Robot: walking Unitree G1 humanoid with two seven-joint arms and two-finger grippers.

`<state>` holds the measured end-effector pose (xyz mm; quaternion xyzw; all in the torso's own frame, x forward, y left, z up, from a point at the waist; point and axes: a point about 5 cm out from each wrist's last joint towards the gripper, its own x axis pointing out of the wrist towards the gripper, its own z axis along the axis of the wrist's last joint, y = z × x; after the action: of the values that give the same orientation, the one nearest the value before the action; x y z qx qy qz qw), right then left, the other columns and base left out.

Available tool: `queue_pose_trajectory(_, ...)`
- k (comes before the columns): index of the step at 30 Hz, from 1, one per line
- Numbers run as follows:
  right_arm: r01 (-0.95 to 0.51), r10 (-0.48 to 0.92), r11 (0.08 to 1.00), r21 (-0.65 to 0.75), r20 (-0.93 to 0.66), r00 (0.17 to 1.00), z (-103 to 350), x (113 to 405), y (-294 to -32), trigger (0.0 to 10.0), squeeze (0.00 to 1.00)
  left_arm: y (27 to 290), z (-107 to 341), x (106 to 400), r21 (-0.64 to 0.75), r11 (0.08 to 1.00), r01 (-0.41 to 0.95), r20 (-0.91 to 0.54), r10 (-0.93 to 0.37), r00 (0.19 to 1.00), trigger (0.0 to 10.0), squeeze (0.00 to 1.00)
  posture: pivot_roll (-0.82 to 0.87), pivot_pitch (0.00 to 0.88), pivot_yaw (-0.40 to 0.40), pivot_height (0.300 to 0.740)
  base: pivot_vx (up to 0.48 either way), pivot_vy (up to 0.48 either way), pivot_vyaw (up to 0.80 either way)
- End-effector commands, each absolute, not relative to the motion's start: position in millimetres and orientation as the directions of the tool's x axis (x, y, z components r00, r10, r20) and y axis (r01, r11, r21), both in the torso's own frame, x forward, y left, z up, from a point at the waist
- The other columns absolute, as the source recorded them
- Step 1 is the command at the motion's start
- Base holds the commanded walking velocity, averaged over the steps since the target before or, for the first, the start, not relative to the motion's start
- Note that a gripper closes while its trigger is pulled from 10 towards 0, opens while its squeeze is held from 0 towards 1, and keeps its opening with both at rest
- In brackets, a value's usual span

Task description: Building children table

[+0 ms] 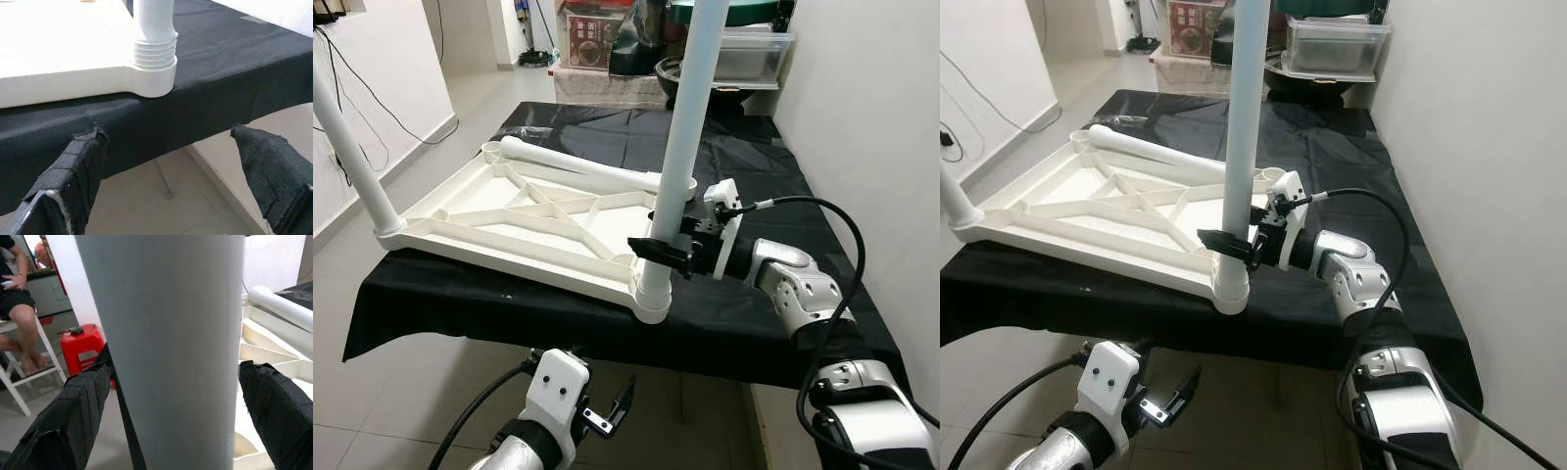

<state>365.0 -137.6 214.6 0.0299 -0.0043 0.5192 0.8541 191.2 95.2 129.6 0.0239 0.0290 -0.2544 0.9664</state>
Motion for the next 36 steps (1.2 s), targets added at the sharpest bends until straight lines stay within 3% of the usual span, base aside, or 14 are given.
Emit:
queue_pose_trajectory(1, -0.893, 0.892, 0.45, 0.02, 0.031, 0.45, 218, 366, -134, 10.0, 0.0, 95, 126, 190, 0.035, 0.87, 0.492, -0.08, -0.488, 0.869, 10.0, 0.0, 0.1, 0.066, -0.065, 0.74, 0.0, 0.0, 0.0)
queue_pose_trajectory(20, -0.885, 0.884, 0.465, 0.013, 0.043, 0.465, 219, 370, -120, 10.0, 0.0, 96, 127, 192, 0.035, 0.871, 0.491, -0.08, -0.487, 0.87, 10.0, 0.0, 0.09, 0.093, -0.062, 0.74, 0.0, 0.0, 0.0)
queue_pose_trajectory(21, -0.883, 0.882, 0.47, 0.009, 0.041, 0.47, 219, 370, -119, 7.2, 0.0, 96, 127, 192, 0.035, 0.871, 0.49, -0.08, -0.487, 0.87, 10.0, 0.0, 0.09, 0.096, -0.061, 0.74, 0.0, 0.0, 0.0)
queue_pose_trajectory(22, -0.879, 0.878, 0.478, 0.009, 0.043, 0.477, 218, 370, -119, 0.0, 0.0, 96, 127, 192, 0.035, 0.871, 0.49, -0.08, -0.486, 0.87, 10.0, 0.0, 0.09, 0.096, -0.061, 0.74, 0.0, 0.0, 0.0)
queue_pose_trajectory(36, -0.878, 0.877, 0.479, 0.017, 0.039, 0.479, 210, 366, -115, 0.0, 0.0, 96, 127, 192, 0.035, 0.872, 0.488, -0.083, -0.484, 0.871, 10.0, 0.0, 0.09, 0.101, -0.061, 0.74, 0.0, 0.0, 0.0)
